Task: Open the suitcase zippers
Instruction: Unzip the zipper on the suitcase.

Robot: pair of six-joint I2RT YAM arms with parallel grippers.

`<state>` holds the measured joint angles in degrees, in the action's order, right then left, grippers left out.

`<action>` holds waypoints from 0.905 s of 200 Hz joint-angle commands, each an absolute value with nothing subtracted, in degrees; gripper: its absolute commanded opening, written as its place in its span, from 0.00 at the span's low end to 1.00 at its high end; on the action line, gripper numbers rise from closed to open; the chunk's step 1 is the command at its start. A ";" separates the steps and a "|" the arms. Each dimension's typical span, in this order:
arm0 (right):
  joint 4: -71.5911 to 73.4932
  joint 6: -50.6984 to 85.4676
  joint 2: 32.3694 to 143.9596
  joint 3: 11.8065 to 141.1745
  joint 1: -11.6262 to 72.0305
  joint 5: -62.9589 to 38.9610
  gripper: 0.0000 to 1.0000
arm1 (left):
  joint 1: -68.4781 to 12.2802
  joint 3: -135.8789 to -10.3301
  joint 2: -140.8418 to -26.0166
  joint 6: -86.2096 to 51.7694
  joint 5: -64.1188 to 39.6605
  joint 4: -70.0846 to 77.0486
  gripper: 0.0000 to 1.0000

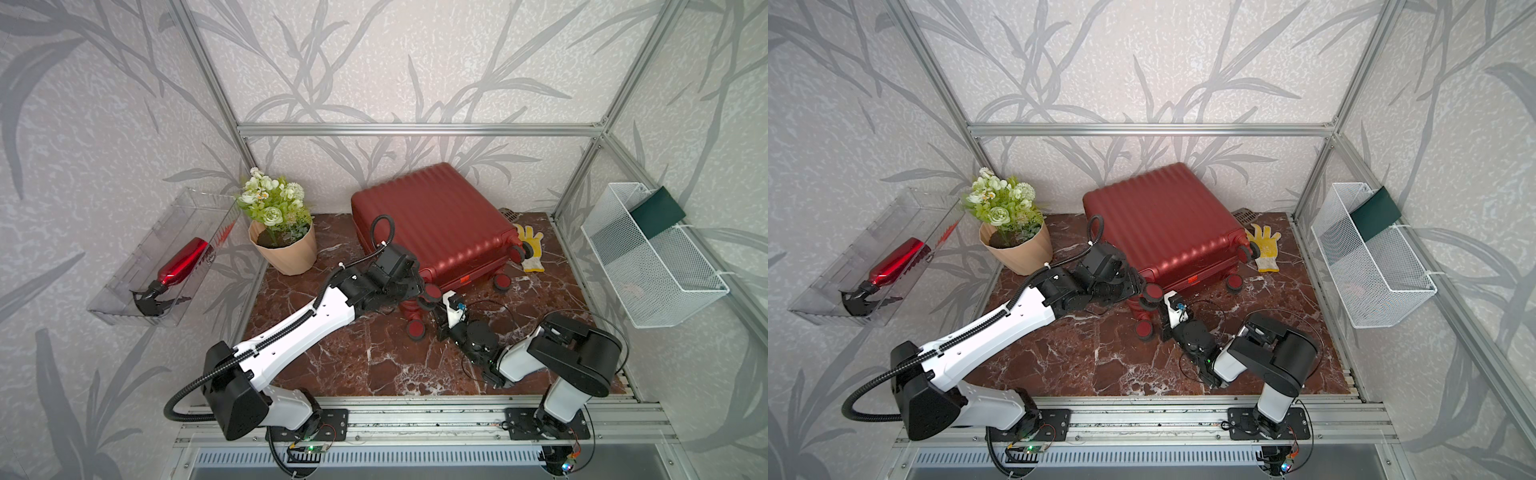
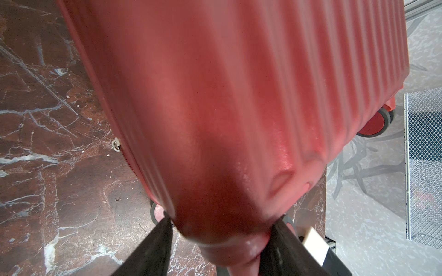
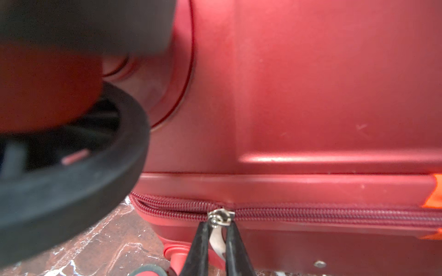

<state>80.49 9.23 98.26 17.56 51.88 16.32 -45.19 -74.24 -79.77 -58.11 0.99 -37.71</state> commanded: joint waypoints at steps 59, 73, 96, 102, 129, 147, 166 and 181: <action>80.60 9.54 98.51 17.41 52.03 11.77 0.00 | -47.93 -80.76 -86.34 -56.81 7.55 -49.61 0.62; 80.60 9.51 98.79 17.49 52.03 11.95 0.00 | -47.90 -80.84 -86.73 -56.20 8.49 -49.94 0.57; 80.60 9.27 99.45 17.62 52.03 12.22 0.00 | -47.91 -81.10 -87.35 -55.20 9.44 -50.10 0.48; 80.55 9.10 99.64 17.67 52.03 12.29 0.00 | -47.92 -81.21 -87.58 -54.95 9.64 -50.24 0.44; 80.51 8.19 99.94 17.84 52.03 14.11 0.00 | -47.90 -81.46 -88.07 -53.60 11.35 -51.55 0.26; 80.13 6.58 99.29 17.76 52.01 16.44 0.00 | -47.92 -81.41 -87.35 -52.23 12.75 -52.65 0.20; 78.45 4.42 98.10 17.71 52.12 19.32 0.00 | -47.81 -80.47 -86.13 -51.18 14.69 -53.20 0.20; 77.54 2.64 95.12 17.62 52.12 20.71 0.00 | -47.58 -79.26 -84.77 -50.43 15.55 -53.17 0.20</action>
